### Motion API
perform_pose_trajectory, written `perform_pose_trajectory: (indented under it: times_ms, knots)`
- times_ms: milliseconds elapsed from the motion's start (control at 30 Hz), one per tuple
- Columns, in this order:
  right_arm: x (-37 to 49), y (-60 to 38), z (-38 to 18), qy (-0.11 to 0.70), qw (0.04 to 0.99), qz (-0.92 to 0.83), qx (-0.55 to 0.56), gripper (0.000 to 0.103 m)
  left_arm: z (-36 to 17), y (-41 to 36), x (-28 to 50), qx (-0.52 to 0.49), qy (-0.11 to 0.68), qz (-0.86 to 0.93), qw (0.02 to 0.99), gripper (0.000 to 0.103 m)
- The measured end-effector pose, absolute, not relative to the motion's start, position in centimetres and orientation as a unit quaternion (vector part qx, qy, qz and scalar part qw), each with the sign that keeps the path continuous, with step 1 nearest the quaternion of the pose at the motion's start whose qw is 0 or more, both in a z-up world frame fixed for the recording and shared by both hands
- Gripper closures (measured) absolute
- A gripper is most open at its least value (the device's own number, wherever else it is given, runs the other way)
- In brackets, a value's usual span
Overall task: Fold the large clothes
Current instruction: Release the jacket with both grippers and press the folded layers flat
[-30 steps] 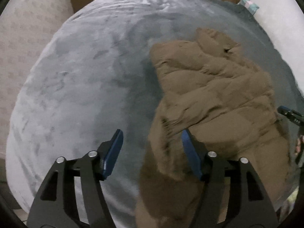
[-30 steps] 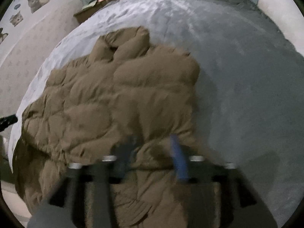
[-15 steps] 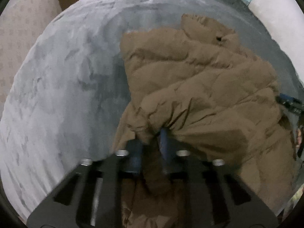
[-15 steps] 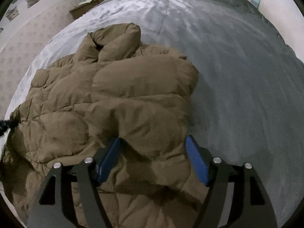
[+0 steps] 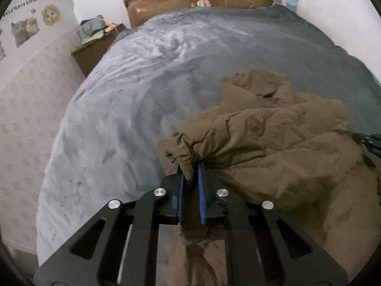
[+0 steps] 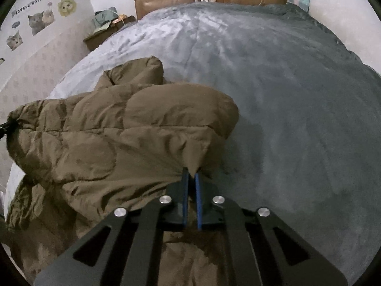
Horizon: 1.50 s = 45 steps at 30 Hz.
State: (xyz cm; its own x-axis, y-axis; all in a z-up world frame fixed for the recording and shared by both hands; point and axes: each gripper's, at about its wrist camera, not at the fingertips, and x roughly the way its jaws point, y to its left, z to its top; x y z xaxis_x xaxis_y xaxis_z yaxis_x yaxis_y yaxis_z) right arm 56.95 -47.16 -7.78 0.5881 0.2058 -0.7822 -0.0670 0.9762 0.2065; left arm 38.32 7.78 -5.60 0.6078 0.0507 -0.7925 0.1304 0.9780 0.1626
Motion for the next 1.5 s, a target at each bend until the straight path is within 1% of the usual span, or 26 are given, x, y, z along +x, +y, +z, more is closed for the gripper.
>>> perform_pose_trajectory:
  times_ms: [133,200,233,267,300,333,367,400,433,467,500,567,667,833,900,1000,1067,1167,1300,1400,1500]
  knots:
    - [57.7,-45.6,-7.7,0.452,0.886,0.085,0.058,0.098,-9.1,11.5,39.8,0.057,0.488,-0.006,0.871,0.093]
    - [58.3,-44.9,-7.8,0.464,0.880,0.085,0.052,0.091,-10.8,12.8,40.4,0.035,0.506,-0.001,0.862,0.089]
    - [58.3,-44.8,-7.8,0.469,0.878,0.084,0.052,0.090,-11.5,13.6,40.3,0.016,0.513,-0.001,0.858,0.087]
    - [58.2,-44.9,-7.5,0.463,0.881,0.081,0.056,0.087,-11.7,14.1,40.0,0.002,0.513,0.001,0.858,0.080]
    - [58.0,-45.1,-7.2,0.458,0.883,0.082,0.065,0.077,-11.8,14.6,39.6,-0.010,0.512,0.001,0.859,0.071]
    - [57.8,-45.4,-6.9,0.456,0.883,0.084,0.077,0.069,-11.7,14.6,39.3,-0.016,0.511,0.002,0.860,0.066]
    - [57.6,-45.9,-6.5,0.451,0.884,0.083,0.089,0.055,-11.5,15.0,38.7,-0.019,0.508,0.004,0.861,0.047]
    - [57.4,-46.1,-6.1,0.446,0.886,0.080,0.094,0.047,-11.1,15.6,38.1,-0.018,0.502,0.009,0.865,0.028]
    - [57.0,-46.4,-5.5,0.439,0.890,0.076,0.093,0.045,-11.0,15.7,37.7,-0.016,0.497,0.013,0.868,0.020]
    - [56.6,-46.6,-4.8,0.433,0.894,0.071,0.089,0.037,-10.5,15.9,37.0,-0.011,0.489,0.020,0.872,0.011]
    - [56.5,-46.6,-4.4,0.429,0.897,0.068,0.085,0.026,-10.3,16.5,36.6,-0.009,0.487,0.025,0.873,0.007]
    - [56.2,-46.6,-3.3,0.420,0.903,0.056,0.076,0.017,-9.4,17.0,35.9,-0.004,0.481,0.039,0.876,0.004]
    - [55.7,-46.2,-2.0,0.404,0.911,0.042,0.070,0.011,-7.9,15.7,35.7,-0.006,0.465,0.047,0.884,0.003]
    - [55.7,-45.1,-1.5,0.386,0.921,0.011,0.049,0.010,-6.1,11.4,35.9,0.005,0.437,0.022,0.899,0.003]
    - [55.7,-44.4,-1.6,0.383,0.923,0.001,0.036,0.005,-5.8,9.0,36.2,0.025,0.434,0.012,0.901,0.003]
    - [56.4,-43.4,-2.2,0.384,0.923,0.007,0.034,0.005,-6.0,6.5,36.8,0.045,0.433,0.003,0.900,0.003]
    - [57.4,-42.7,-2.9,0.398,0.917,0.014,0.030,0.005,-6.7,5.6,37.9,0.048,0.438,0.001,0.898,0.003]
    - [59.4,-41.7,-4.3,0.419,0.908,0.017,0.008,0.005,-8.5,5.3,40.1,0.035,0.470,-0.012,0.882,0.003]
    - [61.8,-41.1,-6.3,0.453,0.891,0.033,0.008,0.005,-12.7,5.7,43.2,0.044,0.513,0.003,0.857,0.003]
    - [63.4,-41.0,-8.9,0.486,0.873,0.040,0.007,0.005,-15.4,6.2,44.6,0.029,0.539,-0.002,0.842,0.003]
    - [63.9,-40.9,-10.2,0.493,0.869,0.042,0.011,0.004,-16.7,6.3,45.5,0.024,0.549,-0.002,0.835,0.003]
